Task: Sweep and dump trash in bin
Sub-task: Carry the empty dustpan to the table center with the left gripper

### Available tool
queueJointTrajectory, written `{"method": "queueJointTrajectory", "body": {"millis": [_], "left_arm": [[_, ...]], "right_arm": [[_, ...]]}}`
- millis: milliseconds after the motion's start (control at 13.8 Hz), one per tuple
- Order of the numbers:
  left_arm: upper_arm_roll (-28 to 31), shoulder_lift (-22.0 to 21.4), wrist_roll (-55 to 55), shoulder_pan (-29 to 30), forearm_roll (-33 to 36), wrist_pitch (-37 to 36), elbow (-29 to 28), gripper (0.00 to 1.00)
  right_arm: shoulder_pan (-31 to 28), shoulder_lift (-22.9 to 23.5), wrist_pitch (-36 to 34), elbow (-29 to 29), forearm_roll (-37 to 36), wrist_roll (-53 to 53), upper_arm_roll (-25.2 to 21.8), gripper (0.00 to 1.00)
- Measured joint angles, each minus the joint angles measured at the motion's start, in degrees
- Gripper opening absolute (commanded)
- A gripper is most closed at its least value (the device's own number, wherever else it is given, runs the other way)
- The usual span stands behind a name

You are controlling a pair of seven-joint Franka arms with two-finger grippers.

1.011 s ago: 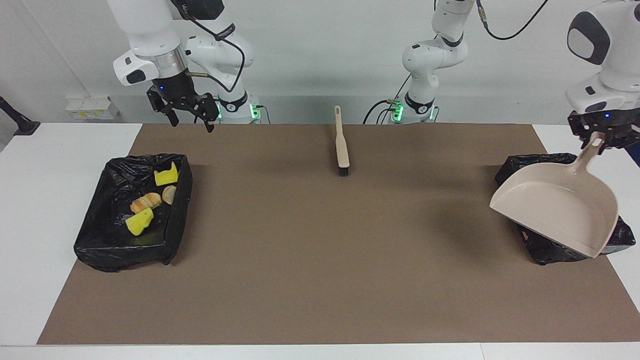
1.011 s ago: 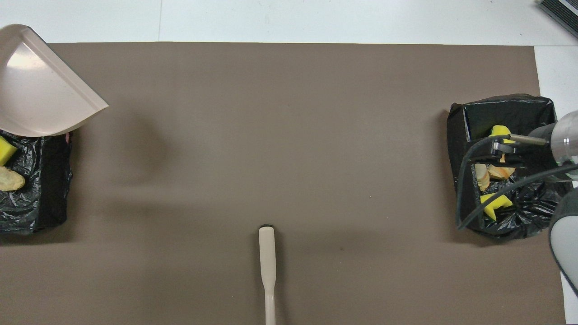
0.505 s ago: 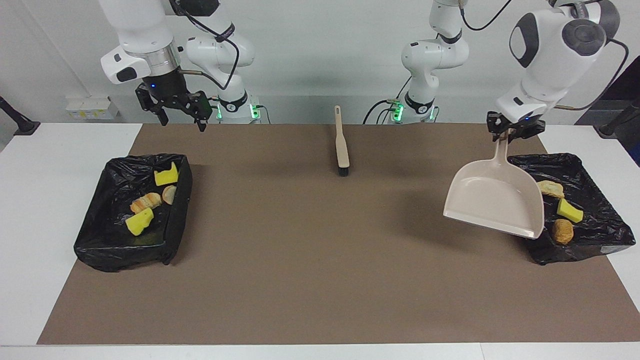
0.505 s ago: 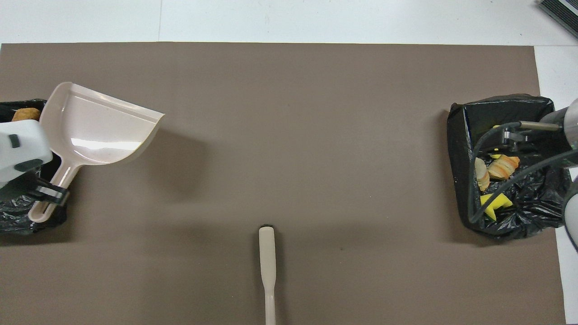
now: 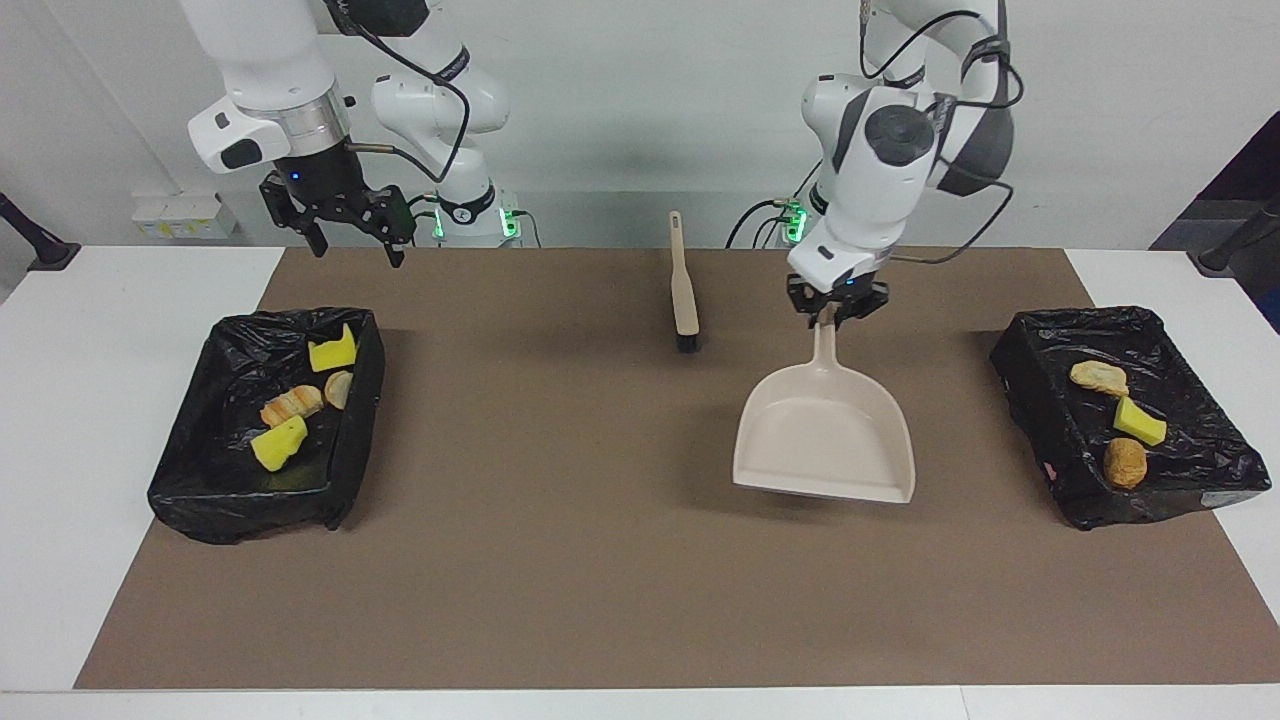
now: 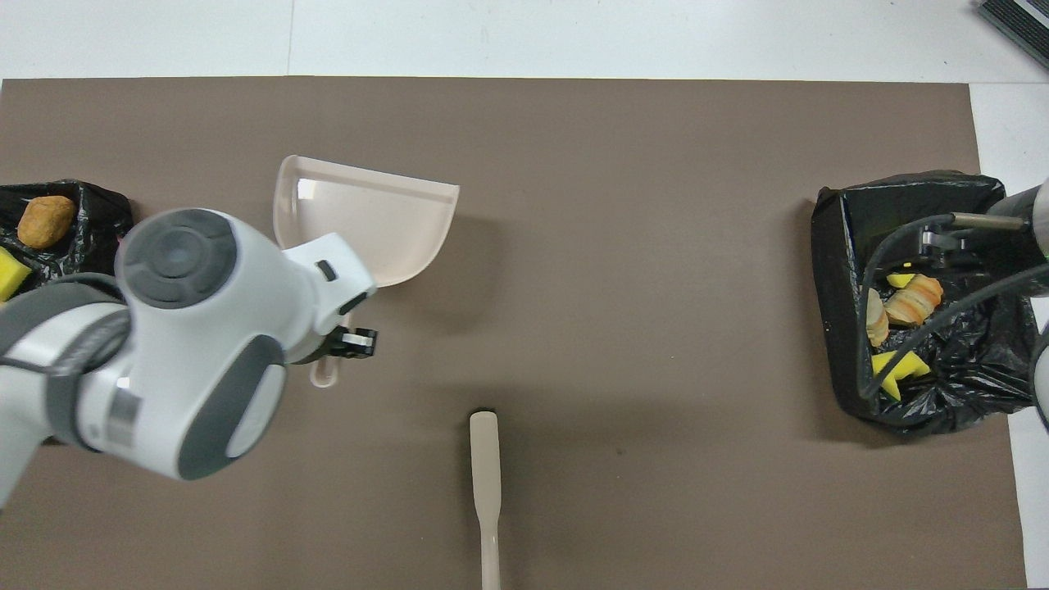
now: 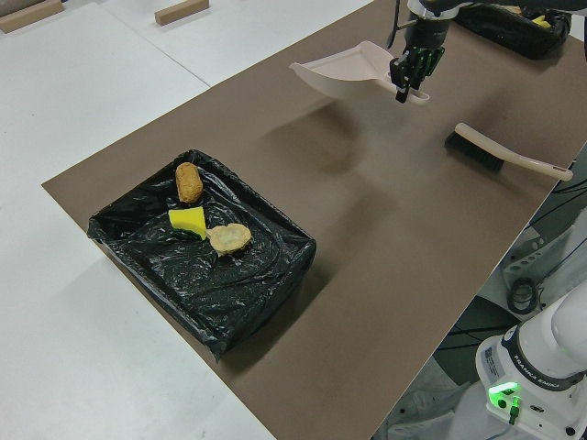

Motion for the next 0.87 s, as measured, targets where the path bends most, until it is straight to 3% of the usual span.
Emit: {"method": "queueJointTrajectory", "body": {"millis": [144,289,867], "left_arm": [[0.0,5.8,-5.1,-4.9,-1.3,7.3,0.1,0.00],[0.0,8.2,-6.1,-7.0,-4.0,9.9,0.4,0.00],[0.2,8.0,-6.6,-9.9,-5.6,10.2,0.9,0.00]], "right_arm": [[0.0,0.0,0.0,0.0,0.0,0.0,-0.1,1.00],[0.0,0.0,0.0,0.0,0.0,0.0,-0.1,1.00],[0.0,0.0,0.0,0.0,0.0,0.0,-0.2,1.00]]}}
